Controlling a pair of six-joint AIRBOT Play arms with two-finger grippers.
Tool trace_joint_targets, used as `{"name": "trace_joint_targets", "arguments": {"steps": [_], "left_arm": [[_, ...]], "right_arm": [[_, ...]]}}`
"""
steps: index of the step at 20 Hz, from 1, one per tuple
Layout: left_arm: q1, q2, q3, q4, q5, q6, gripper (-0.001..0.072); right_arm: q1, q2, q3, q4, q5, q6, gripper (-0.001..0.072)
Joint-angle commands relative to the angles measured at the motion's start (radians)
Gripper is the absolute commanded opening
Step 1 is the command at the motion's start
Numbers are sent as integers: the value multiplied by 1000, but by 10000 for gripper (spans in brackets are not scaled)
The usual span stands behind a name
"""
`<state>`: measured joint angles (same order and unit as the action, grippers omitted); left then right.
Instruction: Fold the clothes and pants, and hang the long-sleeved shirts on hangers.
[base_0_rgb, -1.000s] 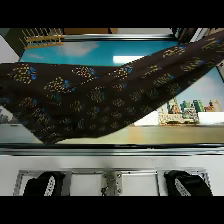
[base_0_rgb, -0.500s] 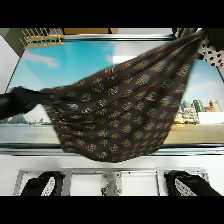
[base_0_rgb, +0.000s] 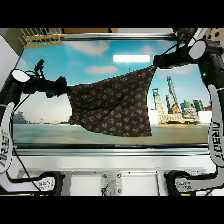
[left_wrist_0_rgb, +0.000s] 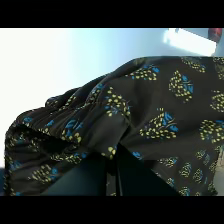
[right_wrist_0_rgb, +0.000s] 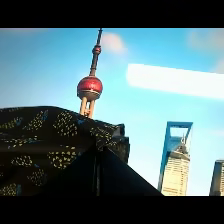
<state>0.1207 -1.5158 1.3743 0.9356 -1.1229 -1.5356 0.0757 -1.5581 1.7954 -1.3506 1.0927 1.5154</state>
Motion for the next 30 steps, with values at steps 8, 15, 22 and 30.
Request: {"name": "trace_joint_targets", "arguments": {"steps": [8,15,22,30], "left_arm": [[72,126,-243,65,-93,176,11],[69,311,-628,58,-35,179,11],[-19,404,-855,58,85,186,11],[-27,403,-896,61,225,186,11]], "right_arm": [[53,381,-557,0,97,-61,4],[53,512,-1063,0,-53,-60,5],[53,421,-1136,12,-143,-34,6],[53,390,-1136,53,-142,-34,7]]}}
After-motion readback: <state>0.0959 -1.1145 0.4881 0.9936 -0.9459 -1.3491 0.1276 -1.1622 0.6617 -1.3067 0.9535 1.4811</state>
